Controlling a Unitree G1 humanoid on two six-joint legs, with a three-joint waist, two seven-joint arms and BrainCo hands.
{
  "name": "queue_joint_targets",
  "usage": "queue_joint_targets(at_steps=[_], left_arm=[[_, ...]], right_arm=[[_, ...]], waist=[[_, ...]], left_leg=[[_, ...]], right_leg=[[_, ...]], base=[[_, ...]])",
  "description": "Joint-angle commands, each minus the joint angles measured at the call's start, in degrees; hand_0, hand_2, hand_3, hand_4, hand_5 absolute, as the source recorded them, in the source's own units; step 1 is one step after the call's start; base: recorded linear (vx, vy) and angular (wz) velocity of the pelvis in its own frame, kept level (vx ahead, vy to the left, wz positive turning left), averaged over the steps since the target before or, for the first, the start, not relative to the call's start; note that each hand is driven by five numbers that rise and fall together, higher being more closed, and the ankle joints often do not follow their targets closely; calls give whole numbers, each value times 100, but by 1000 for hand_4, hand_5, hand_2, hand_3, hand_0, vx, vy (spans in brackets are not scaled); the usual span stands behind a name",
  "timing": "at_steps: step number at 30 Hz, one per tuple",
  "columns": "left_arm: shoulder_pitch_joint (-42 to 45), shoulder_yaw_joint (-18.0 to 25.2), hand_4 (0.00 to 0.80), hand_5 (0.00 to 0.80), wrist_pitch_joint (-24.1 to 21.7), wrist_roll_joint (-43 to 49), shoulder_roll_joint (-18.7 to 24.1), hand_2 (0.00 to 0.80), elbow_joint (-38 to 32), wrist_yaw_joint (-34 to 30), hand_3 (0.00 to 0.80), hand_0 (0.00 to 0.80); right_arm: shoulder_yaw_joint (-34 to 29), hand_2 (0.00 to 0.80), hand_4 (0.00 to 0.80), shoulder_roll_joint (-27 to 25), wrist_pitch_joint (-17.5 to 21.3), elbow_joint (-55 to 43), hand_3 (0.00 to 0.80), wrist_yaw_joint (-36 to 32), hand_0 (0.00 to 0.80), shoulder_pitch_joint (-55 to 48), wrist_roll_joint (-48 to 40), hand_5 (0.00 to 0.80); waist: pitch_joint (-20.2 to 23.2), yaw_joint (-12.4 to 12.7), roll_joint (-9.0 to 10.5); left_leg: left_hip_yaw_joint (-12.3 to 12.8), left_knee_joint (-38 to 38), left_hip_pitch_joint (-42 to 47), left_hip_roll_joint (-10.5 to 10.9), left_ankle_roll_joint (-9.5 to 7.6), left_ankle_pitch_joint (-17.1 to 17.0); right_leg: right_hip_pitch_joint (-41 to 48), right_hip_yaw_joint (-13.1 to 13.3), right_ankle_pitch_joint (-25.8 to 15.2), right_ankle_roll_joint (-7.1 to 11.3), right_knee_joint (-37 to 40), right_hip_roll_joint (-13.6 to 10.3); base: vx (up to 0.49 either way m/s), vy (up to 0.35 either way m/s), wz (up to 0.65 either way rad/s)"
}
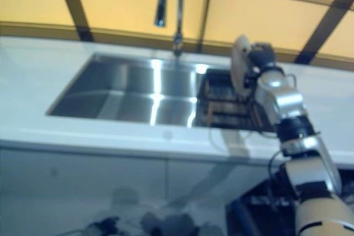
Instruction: Take plates into dishwasher
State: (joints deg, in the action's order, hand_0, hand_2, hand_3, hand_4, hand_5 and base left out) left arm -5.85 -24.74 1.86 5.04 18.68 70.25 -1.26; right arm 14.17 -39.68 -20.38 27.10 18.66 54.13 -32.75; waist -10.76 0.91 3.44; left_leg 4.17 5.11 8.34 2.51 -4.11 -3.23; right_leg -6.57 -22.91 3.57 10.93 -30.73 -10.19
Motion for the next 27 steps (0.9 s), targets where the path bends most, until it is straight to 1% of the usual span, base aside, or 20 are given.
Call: queue_joint_targets(at_steps=[1, 4, 7, 9, 10, 11, 12, 13, 14, 15, 16, 18, 19, 20, 21, 23, 27], left_arm=[[-39, -52, 0, 0, -144, 235, 123, 0, -47, -44, 0, 0], [8, -49, 0, 0, -179, 254, 181, 0, -44, -65, 0, 0], [38, -13, 0, 0, -239, 285, 242, 0, -19, -101, 0, 0], [53, 28, 0, 0, -279, 289, 271, 0, 1, -126, 0, 0], [60, 30, 0, 0, -293, 296, 279, 0, 2, -133, 0, 0], [66, 40, 0, 0, -300, 267, 290, 0, 0, -137, 0, 0], [70, 39, 0, 0, -302, 259, 297, 0, -7, -135, 0, 0], [82, 62, 0, 0, -322, 284, 298, 0, -2, -146, 0, 0], [88, 65, 0, 0, -336, 272, 309, 0, 1, -141, 0, 0], [98, 85, 0, 0, -366, 254, 329, 0, -7, -160, 0, 0], [98, 93, 0, 0, -370, 232, 337, 0, -10, -162, 0, 0], [82, 177, 0, 0, -371, 57, 345, 0, -43, -159, 0, 0], [78, 168, 0, 0, -368, 30, 355, 0, -48, -155, 0, 0], [79, 235, 0, 0, -350, -66, 343, 0, -65, -130, 0, 0], [81, 258, 0, 0, -351, -83, 346, 0, -76, -126, 0, 0], [91, 340, 0, 0, -337, -185, 343, 0, -72, -89, 0, 0], [113, 443, 0, 0, -371, -249, 379, 0, -4, -57, 0, 0]], right_arm=[[-151, 800, 800, -501, 696, -487, 800, 148, 800, 707, -55, 800], [-132, 800, 800, -709, 871, -592, 800, 283, 800, 826, -282, 800], [-273, 800, 800, -930, 1030, -782, 800, 318, 800, 780, -686, 800], [-443, 800, 800, -1107, 1043, -1060, 800, 302, 800, 626, -930, 800], [-496, 800, 800, -1142, 1056, -1119, 800, 295, 800, 560, -953, 800], [-589, 800, 800, -1221, 1046, -1282, 800, 240, 800, 411, -948, 800], [-637, 800, 800, -1251, 1037, -1358, 800, 245, 800, 326, -913, 800], [-760, 800, 800, -1375, 1092, -1452, 800, 249, 800, 132, -949, 800], [-816, 800, 800, -1419, 1094, -1488, 800, 230, 800, 52, -954, 800], [-1014, 800, 800, -1572, 1097, -1577, 800, 173, 800, -228, -900, 800], [-1088, 800, 800, -1631, 1115, -1620, 800, 178, 800, -346, -946, 800], [-1527, 800, 800, -1882, 1157, -1836, 800, 11, 800, -943, -1033, 800], [-1645, 800, 800, -1914, 1174, -1874, 800, -20, 800, -1095, -1033, 800], [-1941, 800, 800, -2027, 1254, -1989, 800, -155, 800, -1523, -1141, 800], [-2130, 800, 800, -2064, 1235, -2073, 800, -160, 800, -1779, -1143, 800], [-2647, 800, 800, -2111, 1302, -2171, 800, -314, 800, -2468, -1279, 800], [-3687, 800, 800, -2098, 1403, -2282, 800, -587, 800, -3784, -1502, 800]], waist=[[307, 120, 168], [334, 75, 180], [365, -3, 195], [397, -106, 191], [406, -119, 191], [411, -184, 177], [417, -196, 182], [422, -278, 166], [426, -298, 165], [436, -400, 158], [446, -433, 163], [457, -664, 140], [469, -665, 150], [465, -811, 146], [480, -856, 140], [491, -1033, 114], [509, -1298, 124]], left_leg=[[109, -11, 419, 555, 145, 666], [183, -11, 431, 522, 153, 675], [310, -11, 446, 472, 154, 705], [467, -11, 458, 402, 154, 722], [510, -11, 457, 387, 150, 724], [602, -11, 451, 336, 148, 720], [645, -11, 444, 321, 146, 719], [740, -11, 434, 256, 141, 708], [778, -11, 430, 239, 141, 708], [911, -11, 424, 175, 144, 709], [972, -11, 420, 151, 144, 705], [1204, -11, 404, 49, 159, 705], [1252, -11, 398, 35, 162, 708], [1389, -11, 401, -21, 169, 704], [1462, -11, 387, -57, 175, 697], [1672, -11, 360, -154, 171, 680], [2035, -11, 288, -279, 153, 653]], right_leg=[[-407, -145, -1903, 18, 496, 31], [-398, -124, -1868, 22, 460, 42], [-407, -87, -1854, 44, 368, 37], [-410, -49, -1827, 58, 231, 14], [-419, -31, -1821, 58, 173, 4], [-419, -7, -1799, 65, 55, -13], [-430, 8, -1792, 73, 7, -27], [-435, 45, -1774, 71, -118, -42], [-446, 68, -1760, 76, -156, -42], [-468, 133, -1733, 86, -263, -53], [-480, 173, -1713, 82, -298, -45], [-527, 307, -1650, 90, -387, -10], [-544, 346, -1637, 89, -397, 2], [-570, 440, -1599, 104, -439, 16], [-586, 476, -1588, 104, -435, 37], [-644, 568, -1540, 111, -599, 79], [-738, 734, -1330, 127, -923, 142]], base=[[60, -19, -1], [68, -24, -4], [86, -26, -11], [104, -9, -22], [114, 0, -29], [84, 1, -30], [113, -7, -28], [86, -10, -22], [132, -14, -32], [101, -10, -38], [128, -8, -51], [91, 0, -34], [83, 1, -20], [75, 3, -36], [97, 13, -55], [87, 34, -59], [74, 30, -65]])
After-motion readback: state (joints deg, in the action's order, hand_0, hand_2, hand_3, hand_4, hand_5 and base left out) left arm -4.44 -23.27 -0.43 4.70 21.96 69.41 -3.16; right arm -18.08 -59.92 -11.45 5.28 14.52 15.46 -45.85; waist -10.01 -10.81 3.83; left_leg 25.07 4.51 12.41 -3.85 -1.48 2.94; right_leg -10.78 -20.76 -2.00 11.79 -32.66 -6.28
